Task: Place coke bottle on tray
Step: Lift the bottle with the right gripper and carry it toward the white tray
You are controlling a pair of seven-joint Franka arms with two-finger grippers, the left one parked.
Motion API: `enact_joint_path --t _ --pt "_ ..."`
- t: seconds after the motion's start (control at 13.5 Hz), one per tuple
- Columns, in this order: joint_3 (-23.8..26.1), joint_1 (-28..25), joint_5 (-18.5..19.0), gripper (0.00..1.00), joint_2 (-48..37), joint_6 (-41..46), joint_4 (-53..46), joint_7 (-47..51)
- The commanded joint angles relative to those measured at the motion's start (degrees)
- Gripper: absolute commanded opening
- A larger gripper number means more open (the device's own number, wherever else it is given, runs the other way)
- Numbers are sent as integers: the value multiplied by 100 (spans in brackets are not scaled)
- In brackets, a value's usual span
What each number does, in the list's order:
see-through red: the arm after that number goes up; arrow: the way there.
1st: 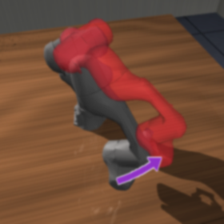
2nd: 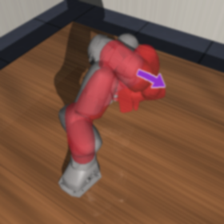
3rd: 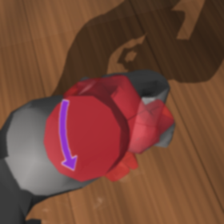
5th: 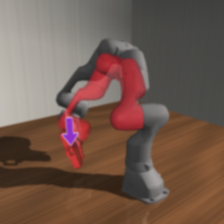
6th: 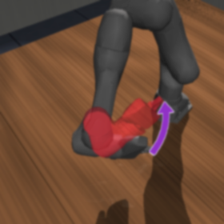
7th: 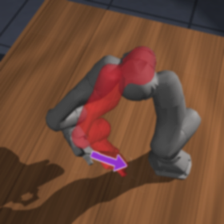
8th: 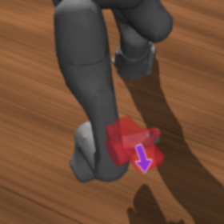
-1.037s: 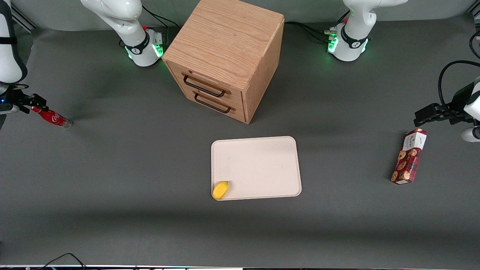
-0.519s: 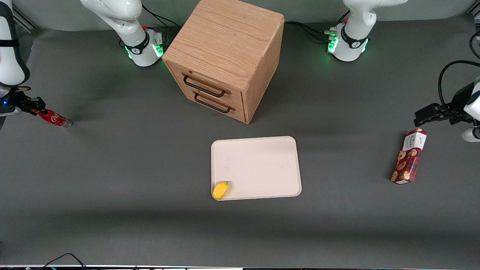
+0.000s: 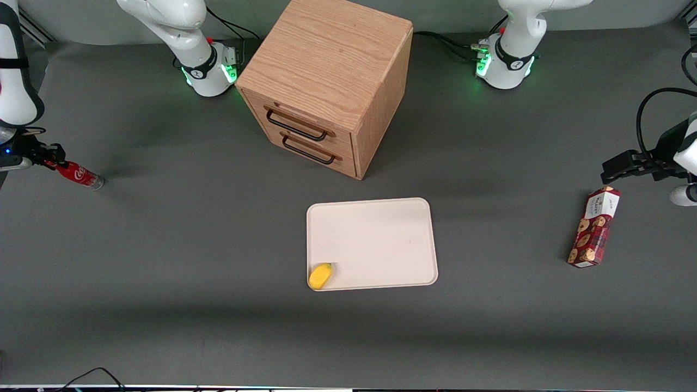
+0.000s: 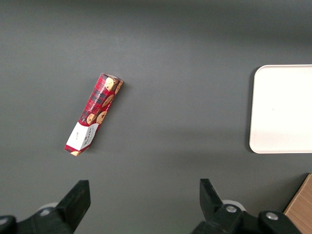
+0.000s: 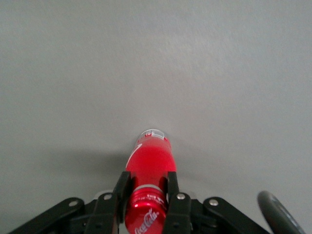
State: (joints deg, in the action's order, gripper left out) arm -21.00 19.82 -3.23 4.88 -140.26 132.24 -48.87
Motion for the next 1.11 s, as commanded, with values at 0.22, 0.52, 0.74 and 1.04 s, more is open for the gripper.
enact_joint_path --t 0.22,0.52,0.74,1.04 --pt "701 -136 399 0 -163 2366 -1960 1227" --pt "1815 -163 893 0 -92 4249 -3648 2764" --pt "2904 -268 965 0 48 5392 -4642 4301" --pt "4644 -329 973 0 452 5879 -5313 6919"
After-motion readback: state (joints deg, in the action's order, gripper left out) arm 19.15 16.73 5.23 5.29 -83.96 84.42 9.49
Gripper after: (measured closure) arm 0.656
